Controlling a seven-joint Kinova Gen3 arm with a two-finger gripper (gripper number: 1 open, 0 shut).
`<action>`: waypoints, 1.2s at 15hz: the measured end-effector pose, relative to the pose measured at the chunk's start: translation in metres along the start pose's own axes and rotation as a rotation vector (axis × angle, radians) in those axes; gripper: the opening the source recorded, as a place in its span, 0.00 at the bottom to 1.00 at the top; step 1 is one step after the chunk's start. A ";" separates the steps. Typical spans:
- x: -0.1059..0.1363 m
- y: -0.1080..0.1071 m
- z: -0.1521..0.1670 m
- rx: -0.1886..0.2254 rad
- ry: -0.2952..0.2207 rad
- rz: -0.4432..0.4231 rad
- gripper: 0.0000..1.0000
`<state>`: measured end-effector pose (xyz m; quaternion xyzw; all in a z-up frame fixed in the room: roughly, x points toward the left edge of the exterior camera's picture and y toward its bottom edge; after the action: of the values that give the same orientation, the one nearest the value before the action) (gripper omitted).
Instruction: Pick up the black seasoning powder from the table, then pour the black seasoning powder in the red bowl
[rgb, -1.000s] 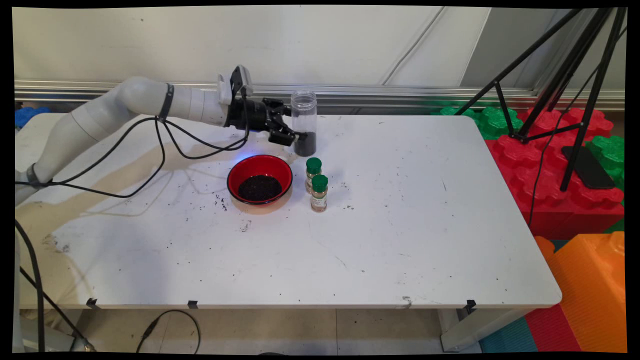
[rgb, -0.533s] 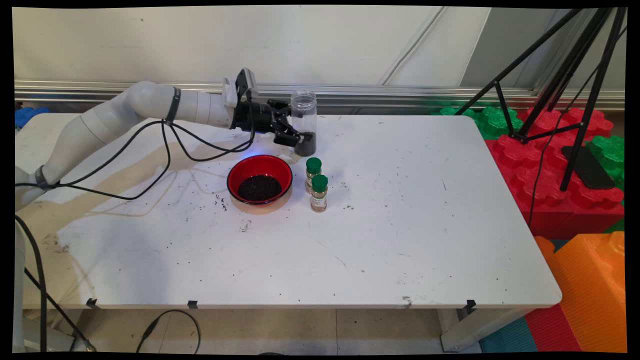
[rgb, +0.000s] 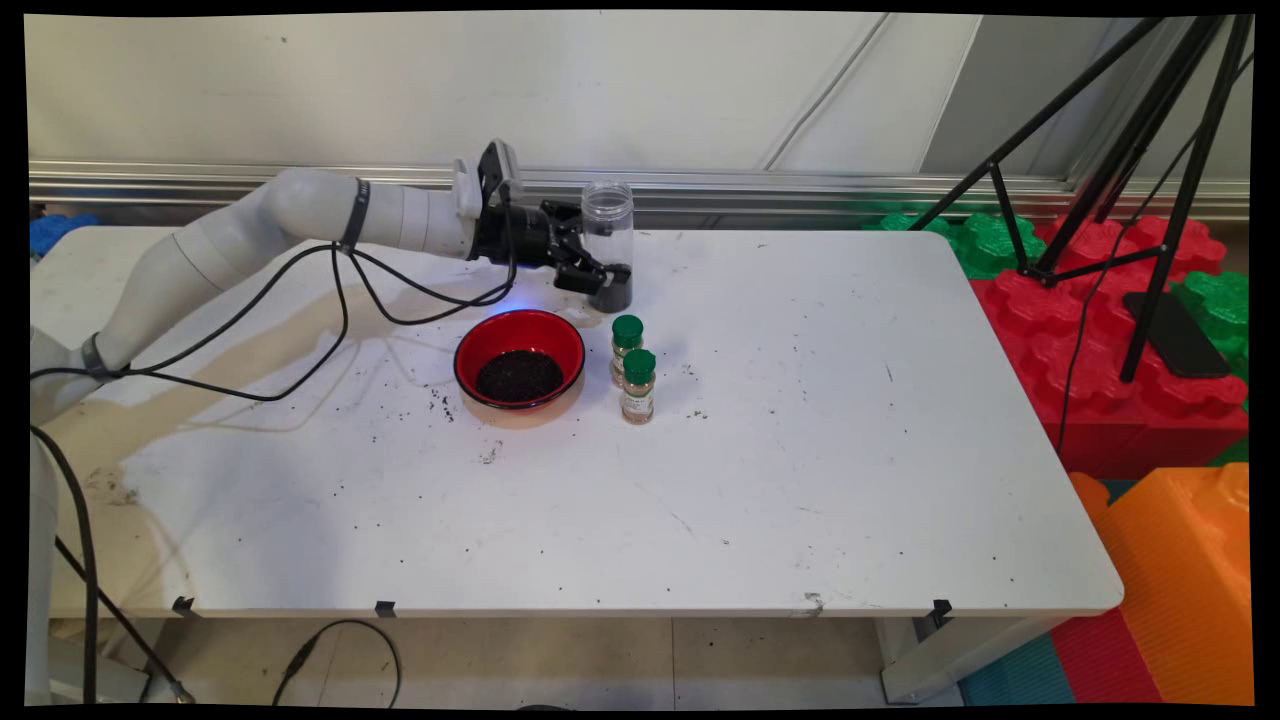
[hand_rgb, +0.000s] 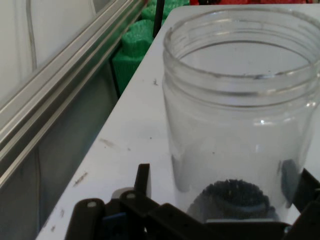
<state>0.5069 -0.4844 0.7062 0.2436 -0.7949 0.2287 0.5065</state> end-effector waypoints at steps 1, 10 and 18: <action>-0.001 0.000 0.001 0.000 0.001 0.002 1.00; -0.003 0.000 0.005 -0.005 0.004 0.010 0.00; 0.000 0.002 -0.001 -0.012 0.017 0.022 0.00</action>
<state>0.5068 -0.4825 0.7062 0.2298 -0.7944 0.2318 0.5123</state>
